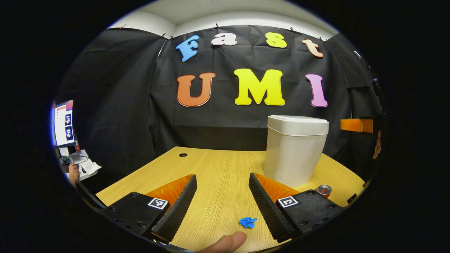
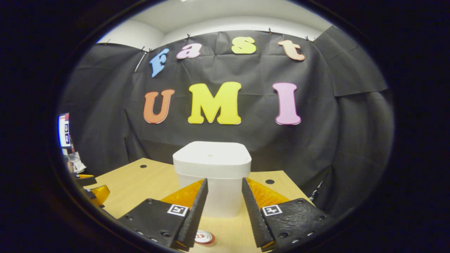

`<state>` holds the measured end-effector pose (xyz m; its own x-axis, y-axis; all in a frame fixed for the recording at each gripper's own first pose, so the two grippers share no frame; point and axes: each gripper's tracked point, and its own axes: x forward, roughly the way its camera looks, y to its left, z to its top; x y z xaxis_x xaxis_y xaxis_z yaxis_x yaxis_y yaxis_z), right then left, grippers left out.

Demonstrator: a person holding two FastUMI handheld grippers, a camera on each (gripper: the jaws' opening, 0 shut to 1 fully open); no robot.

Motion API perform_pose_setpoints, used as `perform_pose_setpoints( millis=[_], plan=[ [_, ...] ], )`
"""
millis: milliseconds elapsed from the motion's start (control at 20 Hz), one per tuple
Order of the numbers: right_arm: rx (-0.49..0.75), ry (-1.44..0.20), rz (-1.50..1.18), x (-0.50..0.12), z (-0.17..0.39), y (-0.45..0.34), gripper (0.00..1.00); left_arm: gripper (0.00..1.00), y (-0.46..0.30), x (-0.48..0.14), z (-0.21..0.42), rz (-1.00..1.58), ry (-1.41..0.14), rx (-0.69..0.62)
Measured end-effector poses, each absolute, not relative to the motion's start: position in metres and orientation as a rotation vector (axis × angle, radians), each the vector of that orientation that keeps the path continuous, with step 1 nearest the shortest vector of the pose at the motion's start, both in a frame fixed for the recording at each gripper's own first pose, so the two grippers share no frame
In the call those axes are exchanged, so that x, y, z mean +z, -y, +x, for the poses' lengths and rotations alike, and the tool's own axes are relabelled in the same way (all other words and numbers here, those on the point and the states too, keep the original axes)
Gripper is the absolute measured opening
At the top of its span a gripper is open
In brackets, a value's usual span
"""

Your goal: Press the lid of the desktop garbage bin to open it, pick up the crumpled paper on the desktop and throw it into the bin, then pick up the pop can on the desktop and drop it into the bin, and finally close the garbage bin lid.

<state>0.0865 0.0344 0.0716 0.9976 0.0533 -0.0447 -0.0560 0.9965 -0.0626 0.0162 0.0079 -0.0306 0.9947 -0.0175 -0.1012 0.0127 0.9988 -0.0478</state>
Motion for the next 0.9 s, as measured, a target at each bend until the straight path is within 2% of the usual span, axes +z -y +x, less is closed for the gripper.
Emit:
perform_pose_setpoints(
  millis=[50, 100, 150, 200, 250, 300, 350, 400, 650, 900],
  plan=[
    [0.049, -0.043, -0.078, 0.076, 0.093, -0.034, 0.58, 0.98, -0.007, -0.032, 0.017, -0.055, -0.109, -0.018],
    [0.033, -0.036, -0.086, 0.081, 0.099, -0.032, 0.51, 0.98, -0.008, -0.032, 0.017, -0.06, -0.116, -0.017],
    [0.008, -0.018, -0.09, 0.09, 0.106, -0.029, 0.48, 0.98, -0.011, -0.033, 0.017, -0.06, -0.118, -0.013],
    [-0.007, 0.013, -0.093, 0.097, 0.113, -0.027, 0.36, 0.98, -0.013, -0.03, 0.015, -0.053, -0.112, -0.009],
    [-0.01, 0.036, -0.101, 0.105, 0.122, -0.029, 0.32, 0.97, -0.015, -0.028, 0.015, -0.043, -0.104, -0.002],
    [-0.013, 0.038, -0.113, 0.107, 0.128, -0.03, 0.17, 0.98, -0.017, -0.027, 0.015, -0.032, -0.097, 0.005],
    [-0.012, 0.012, -0.114, 0.104, 0.136, -0.031, 0.12, 0.98, -0.019, -0.026, 0.015, -0.024, -0.092, 0.009],
    [0.016, -0.018, -0.101, 0.101, 0.138, -0.039, 0.0, 0.97, -0.019, -0.027, 0.015, -0.026, -0.092, 0.009],
    [0.091, -0.094, 0.024, 0.11, 0.156, -0.062, 0.0, 0.98, -0.024, -0.026, 0.015, -0.03, -0.098, 0.015],
    [0.066, -0.191, -0.096, 0.102, 0.18, -0.077, 0.0, 0.97, -0.031, -0.026, 0.013, -0.017, -0.091, 0.022]
  ],
)
